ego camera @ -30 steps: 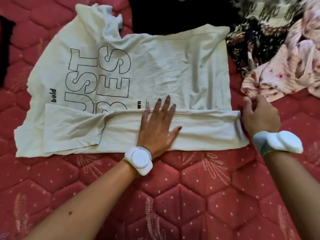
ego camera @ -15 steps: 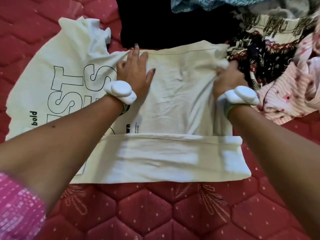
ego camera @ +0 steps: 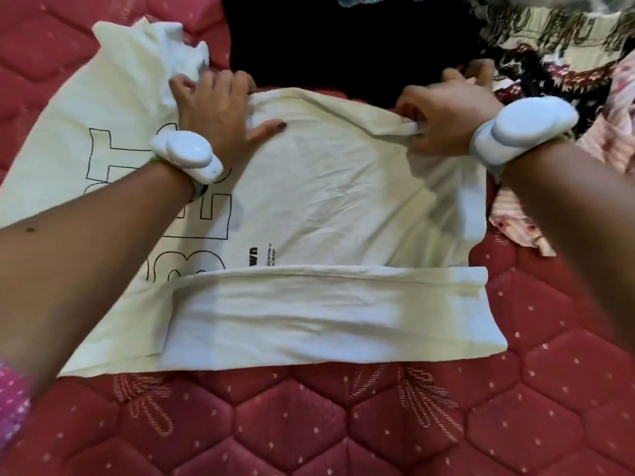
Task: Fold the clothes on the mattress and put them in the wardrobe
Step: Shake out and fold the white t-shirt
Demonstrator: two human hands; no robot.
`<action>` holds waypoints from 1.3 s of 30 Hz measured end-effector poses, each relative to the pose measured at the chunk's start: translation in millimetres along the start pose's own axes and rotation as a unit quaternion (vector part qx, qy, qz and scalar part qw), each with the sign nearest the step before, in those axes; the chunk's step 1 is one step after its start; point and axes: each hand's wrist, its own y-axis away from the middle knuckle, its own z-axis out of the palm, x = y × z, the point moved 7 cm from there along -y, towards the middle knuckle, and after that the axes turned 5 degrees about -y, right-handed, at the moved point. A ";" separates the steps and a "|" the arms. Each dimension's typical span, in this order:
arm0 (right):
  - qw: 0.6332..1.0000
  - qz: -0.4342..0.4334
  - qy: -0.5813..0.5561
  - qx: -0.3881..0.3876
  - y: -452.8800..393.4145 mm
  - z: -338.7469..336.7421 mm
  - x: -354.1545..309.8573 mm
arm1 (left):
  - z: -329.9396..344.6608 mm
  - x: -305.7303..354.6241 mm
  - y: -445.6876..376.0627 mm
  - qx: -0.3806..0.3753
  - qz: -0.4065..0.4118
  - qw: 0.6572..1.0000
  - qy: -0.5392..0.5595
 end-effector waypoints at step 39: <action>0.609 0.285 -0.740 0.016 -30.6 55.4 -302.9 | 22.5 -150.9 207.3 -0.066 -0.397 0.687 0.605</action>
